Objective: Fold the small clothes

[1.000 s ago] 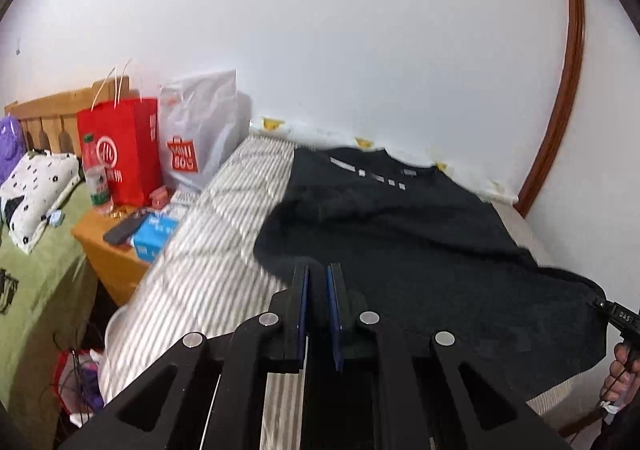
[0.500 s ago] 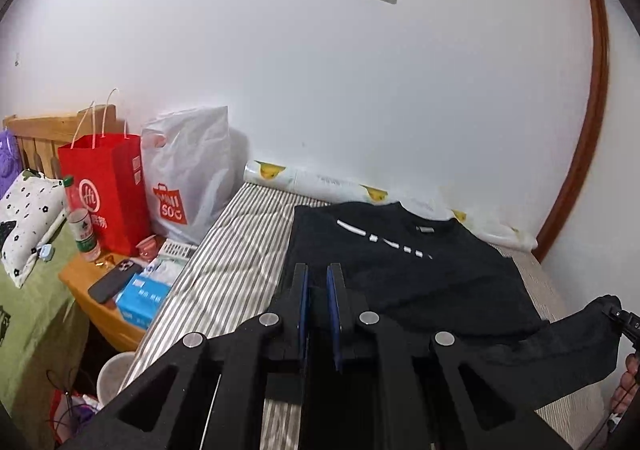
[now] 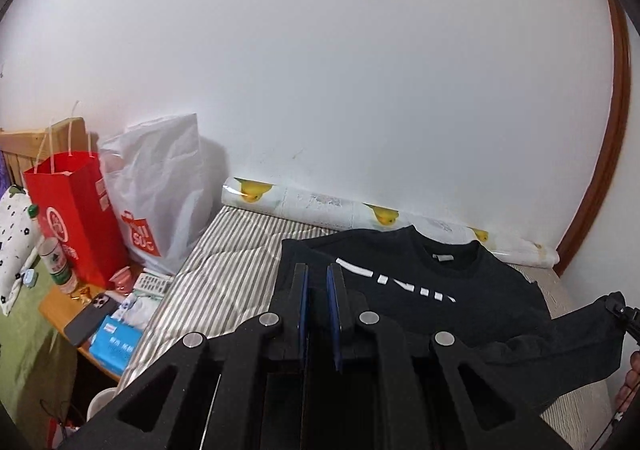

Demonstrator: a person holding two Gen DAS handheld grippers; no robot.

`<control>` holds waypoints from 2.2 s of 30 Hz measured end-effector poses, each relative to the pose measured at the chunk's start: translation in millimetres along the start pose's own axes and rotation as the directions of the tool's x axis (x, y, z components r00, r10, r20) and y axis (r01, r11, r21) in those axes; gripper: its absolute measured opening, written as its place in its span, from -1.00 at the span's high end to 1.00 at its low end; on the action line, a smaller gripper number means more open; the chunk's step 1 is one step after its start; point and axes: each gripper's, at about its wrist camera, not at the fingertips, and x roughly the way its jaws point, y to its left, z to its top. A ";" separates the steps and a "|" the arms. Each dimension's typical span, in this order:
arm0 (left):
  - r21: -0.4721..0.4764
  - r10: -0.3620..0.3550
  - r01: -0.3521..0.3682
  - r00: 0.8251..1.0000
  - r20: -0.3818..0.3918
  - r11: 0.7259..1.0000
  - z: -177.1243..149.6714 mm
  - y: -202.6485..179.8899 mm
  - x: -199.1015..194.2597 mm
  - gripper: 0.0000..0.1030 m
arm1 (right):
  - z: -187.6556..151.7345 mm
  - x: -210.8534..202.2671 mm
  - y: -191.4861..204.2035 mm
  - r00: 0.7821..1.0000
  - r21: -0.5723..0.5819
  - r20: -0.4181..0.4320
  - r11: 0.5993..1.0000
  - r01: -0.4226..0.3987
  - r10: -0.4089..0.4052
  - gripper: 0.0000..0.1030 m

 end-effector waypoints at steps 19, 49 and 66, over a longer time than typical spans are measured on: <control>0.001 0.014 -0.014 0.985 -0.174 1.000 -20.3 5.4 96.7 0.57 | -12.8 85.8 -20.7 0.979 -0.079 -0.141 0.987 0.140 -0.150 0.64; -0.115 -0.041 0.003 0.943 -0.330 0.993 -115.2 72.5 51.3 -0.21 | -82.4 19.2 -80.9 0.946 -0.096 -0.127 0.952 0.289 -0.300 -0.23; 0.013 -0.015 0.020 0.948 -0.317 1.000 -116.6 39.5 48.0 0.76 | -88.6 44.2 -82.0 0.957 -0.060 -0.226 0.984 0.170 -0.179 0.62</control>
